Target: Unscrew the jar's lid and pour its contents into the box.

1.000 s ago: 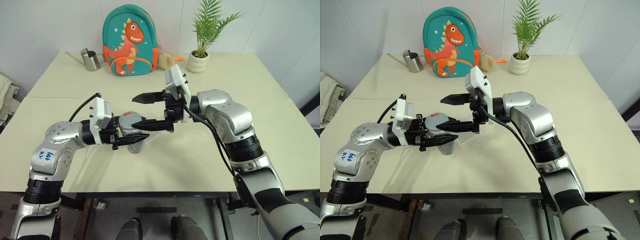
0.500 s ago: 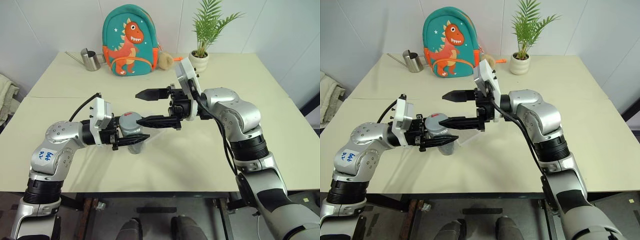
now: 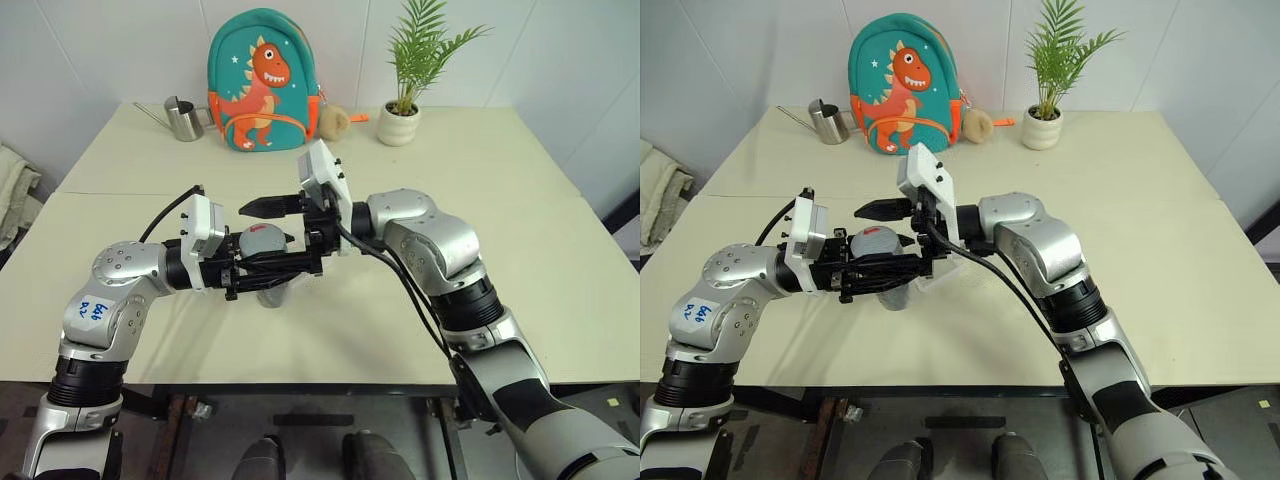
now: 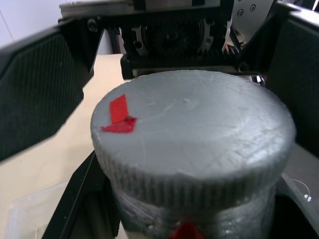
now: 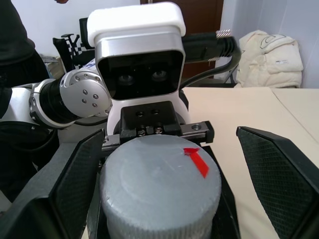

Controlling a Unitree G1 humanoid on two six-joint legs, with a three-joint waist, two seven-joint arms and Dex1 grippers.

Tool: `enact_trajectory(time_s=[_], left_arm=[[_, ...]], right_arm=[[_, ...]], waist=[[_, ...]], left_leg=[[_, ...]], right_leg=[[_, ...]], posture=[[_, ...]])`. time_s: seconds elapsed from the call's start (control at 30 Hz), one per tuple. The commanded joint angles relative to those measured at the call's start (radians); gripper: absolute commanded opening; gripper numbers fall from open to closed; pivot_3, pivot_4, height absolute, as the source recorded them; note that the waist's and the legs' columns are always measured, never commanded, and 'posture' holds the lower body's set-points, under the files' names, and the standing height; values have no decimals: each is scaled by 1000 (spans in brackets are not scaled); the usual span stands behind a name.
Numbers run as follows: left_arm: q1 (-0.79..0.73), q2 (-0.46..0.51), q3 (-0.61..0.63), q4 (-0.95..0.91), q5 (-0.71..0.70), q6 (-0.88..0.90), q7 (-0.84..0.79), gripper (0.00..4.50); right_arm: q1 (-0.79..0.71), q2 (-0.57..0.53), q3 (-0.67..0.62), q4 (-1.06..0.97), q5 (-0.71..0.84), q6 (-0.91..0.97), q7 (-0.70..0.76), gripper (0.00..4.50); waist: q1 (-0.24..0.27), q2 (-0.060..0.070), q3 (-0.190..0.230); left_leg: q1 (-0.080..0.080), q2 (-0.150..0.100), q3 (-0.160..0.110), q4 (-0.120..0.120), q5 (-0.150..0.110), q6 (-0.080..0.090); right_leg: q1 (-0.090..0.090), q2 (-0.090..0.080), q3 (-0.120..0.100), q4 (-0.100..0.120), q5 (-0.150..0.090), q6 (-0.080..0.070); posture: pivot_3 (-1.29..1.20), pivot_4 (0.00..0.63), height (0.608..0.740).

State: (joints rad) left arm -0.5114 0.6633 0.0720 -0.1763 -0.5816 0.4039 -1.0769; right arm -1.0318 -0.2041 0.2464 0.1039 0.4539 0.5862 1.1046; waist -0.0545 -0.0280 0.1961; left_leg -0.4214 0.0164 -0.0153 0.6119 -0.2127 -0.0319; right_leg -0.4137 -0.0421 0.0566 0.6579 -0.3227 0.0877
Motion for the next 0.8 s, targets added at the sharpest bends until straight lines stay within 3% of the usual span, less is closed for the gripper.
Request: enact_trajectory(time_s=[0.03, 0.8], left_arm=[[-14, 7, 16, -31, -13, -4, 0, 2362], [5, 10, 21, -46, -20, 1, 12, 2362]], right_arm=[[-21, 9, -17, -11, 4, -27, 3, 4447], [9, -83, -60, 10, 13, -41, 64, 4447]], waist=[[-2, 0, 0], [0, 0, 0]], left_leg=[[0, 0, 0, 0, 0, 0], [0, 0, 0, 0, 0, 0]], right_leg=[[0, 0, 0, 0, 0, 0], [0, 0, 0, 0, 0, 0]], posture=[[0, 150, 740], [0, 150, 740]])
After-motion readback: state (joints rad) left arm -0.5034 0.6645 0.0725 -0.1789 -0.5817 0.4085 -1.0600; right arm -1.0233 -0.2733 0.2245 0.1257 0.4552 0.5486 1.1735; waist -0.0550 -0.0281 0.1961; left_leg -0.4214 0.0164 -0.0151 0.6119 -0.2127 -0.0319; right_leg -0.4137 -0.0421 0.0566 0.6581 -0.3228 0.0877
